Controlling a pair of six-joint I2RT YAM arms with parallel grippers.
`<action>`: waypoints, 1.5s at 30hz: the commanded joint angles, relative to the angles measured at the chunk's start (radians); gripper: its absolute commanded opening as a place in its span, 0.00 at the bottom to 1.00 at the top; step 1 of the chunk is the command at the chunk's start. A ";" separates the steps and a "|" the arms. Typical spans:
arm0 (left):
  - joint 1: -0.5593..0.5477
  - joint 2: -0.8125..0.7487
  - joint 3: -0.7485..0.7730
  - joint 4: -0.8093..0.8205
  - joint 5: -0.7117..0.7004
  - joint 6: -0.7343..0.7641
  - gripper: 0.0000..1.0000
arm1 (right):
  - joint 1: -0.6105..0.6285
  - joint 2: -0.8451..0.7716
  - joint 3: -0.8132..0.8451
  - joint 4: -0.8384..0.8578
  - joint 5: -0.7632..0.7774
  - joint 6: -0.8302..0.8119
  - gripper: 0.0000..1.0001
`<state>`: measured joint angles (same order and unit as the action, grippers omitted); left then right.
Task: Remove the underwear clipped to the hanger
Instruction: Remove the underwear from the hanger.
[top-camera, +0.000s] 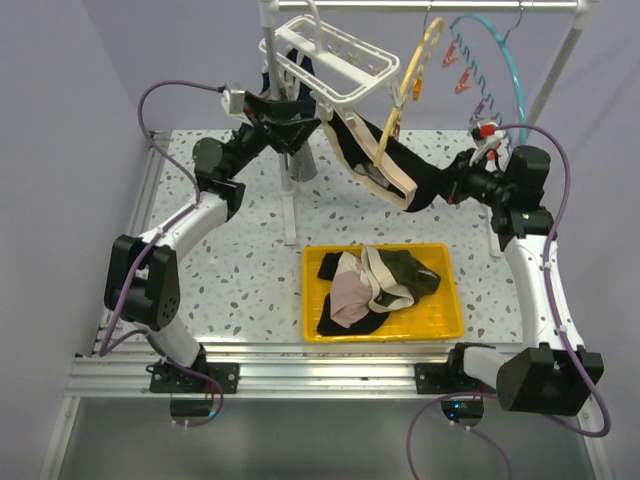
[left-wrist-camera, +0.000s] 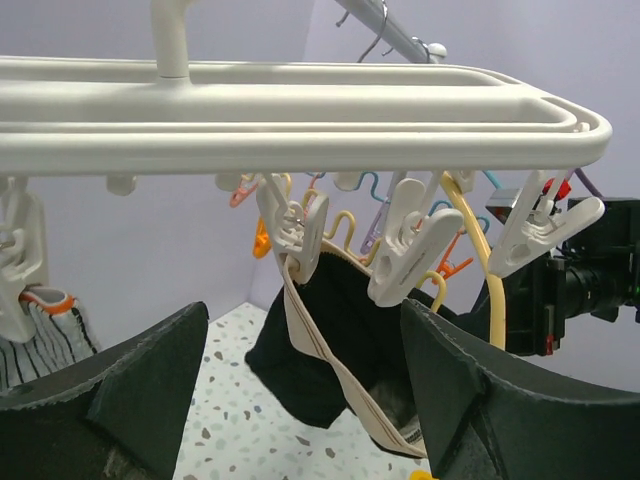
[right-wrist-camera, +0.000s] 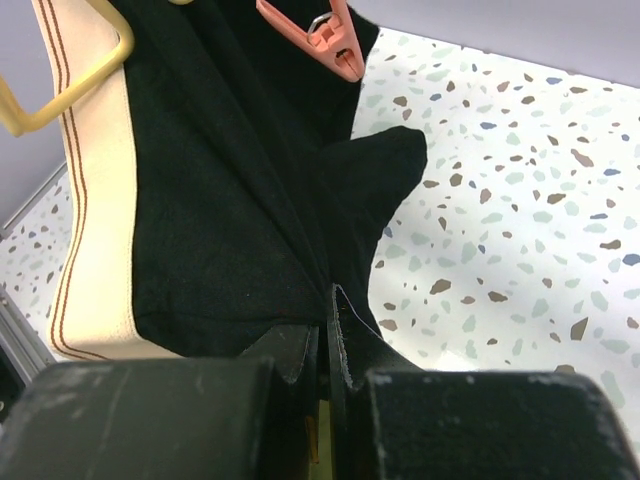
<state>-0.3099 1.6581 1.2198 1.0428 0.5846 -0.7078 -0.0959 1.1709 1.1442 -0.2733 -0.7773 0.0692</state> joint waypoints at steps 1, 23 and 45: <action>0.006 0.043 0.084 0.121 0.034 -0.044 0.81 | -0.013 0.003 0.049 0.039 -0.031 0.018 0.00; 0.009 0.246 0.306 0.287 0.035 -0.140 0.66 | -0.027 0.006 0.037 0.042 -0.062 0.029 0.00; 0.008 0.298 0.362 0.415 0.046 -0.259 0.00 | -0.028 0.003 0.020 0.046 -0.073 0.040 0.00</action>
<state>-0.3080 1.9602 1.5642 1.2961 0.6247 -0.9535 -0.1192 1.1793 1.1465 -0.2687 -0.8299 0.0910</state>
